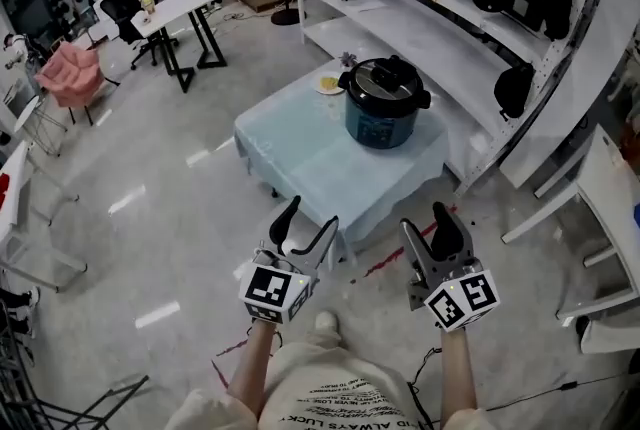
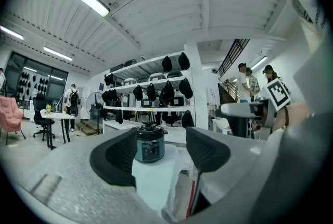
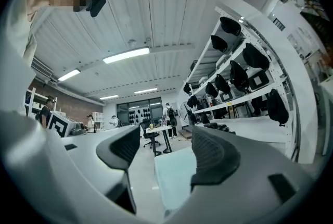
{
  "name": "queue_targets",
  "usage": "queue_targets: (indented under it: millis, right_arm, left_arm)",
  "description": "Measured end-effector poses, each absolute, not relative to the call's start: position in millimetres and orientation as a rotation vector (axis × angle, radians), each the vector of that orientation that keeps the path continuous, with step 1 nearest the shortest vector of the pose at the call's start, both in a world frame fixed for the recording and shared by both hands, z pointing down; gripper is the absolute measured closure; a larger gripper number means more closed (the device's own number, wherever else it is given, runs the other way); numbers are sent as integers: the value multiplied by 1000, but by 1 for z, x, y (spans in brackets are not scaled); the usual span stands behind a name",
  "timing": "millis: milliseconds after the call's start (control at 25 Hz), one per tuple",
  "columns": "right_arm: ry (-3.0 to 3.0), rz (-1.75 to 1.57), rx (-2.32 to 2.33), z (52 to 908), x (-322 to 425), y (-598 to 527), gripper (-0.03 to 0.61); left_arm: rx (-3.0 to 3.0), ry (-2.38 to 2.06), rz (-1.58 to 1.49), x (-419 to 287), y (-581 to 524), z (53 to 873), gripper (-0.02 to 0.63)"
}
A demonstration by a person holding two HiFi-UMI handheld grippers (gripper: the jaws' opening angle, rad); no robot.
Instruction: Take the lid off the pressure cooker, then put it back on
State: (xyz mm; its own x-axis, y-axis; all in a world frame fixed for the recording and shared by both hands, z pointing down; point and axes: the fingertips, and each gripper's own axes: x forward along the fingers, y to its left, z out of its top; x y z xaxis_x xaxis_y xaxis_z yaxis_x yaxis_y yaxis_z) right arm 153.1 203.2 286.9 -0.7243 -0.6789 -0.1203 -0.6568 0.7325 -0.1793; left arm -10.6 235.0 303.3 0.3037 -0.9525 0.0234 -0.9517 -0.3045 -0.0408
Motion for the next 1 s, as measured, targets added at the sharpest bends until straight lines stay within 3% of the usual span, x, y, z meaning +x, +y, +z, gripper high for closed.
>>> queue_targets:
  millis: [1000]
  right_arm:
    - [2707, -218, -1208, 305, 120, 77, 284]
  left_arm:
    - [-2650, 1671, -82, -39, 88, 312, 334]
